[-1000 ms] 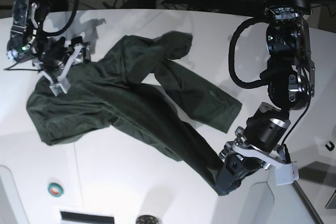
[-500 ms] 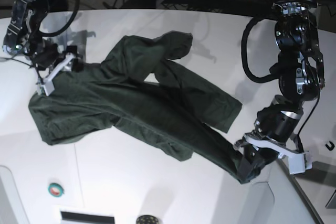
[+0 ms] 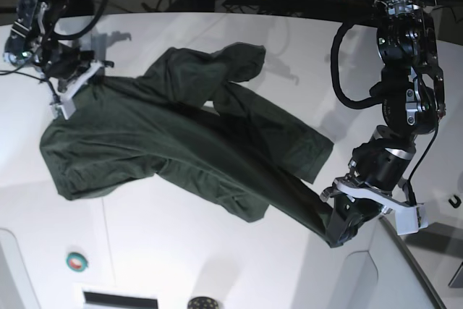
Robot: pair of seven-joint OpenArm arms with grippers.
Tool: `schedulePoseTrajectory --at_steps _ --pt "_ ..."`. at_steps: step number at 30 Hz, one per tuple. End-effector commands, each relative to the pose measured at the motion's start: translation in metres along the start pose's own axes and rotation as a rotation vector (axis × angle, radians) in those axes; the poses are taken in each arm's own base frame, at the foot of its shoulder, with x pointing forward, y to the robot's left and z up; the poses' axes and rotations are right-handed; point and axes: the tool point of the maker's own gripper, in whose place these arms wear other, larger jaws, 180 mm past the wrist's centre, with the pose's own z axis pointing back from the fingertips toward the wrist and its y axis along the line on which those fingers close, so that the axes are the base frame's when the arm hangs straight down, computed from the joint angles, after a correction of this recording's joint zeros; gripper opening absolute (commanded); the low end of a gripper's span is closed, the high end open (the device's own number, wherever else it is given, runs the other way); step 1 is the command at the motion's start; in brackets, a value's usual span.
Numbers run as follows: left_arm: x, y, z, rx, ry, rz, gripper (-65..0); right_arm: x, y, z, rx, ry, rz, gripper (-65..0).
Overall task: Layout the t-shirt on the table in an organized manner, then fold the t-shirt properly
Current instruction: 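Hold the shirt up with both grippers and drag it across the table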
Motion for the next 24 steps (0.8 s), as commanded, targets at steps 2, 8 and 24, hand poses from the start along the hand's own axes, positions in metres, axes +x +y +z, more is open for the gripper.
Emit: schedulePoseTrajectory --at_steps 2,8,24 --pt "0.017 -0.007 0.001 -0.026 -0.055 -0.013 -65.0 0.029 -0.012 0.026 -0.051 -0.062 0.064 -64.8" --pt "0.015 -0.013 -0.001 -0.036 -0.059 0.008 -65.0 0.043 -0.034 0.076 -0.183 -0.063 0.115 -64.4" --pt "0.014 -0.043 -0.012 -0.106 -0.073 0.046 -65.0 0.101 -0.036 0.071 -0.179 -0.062 0.173 -64.4"
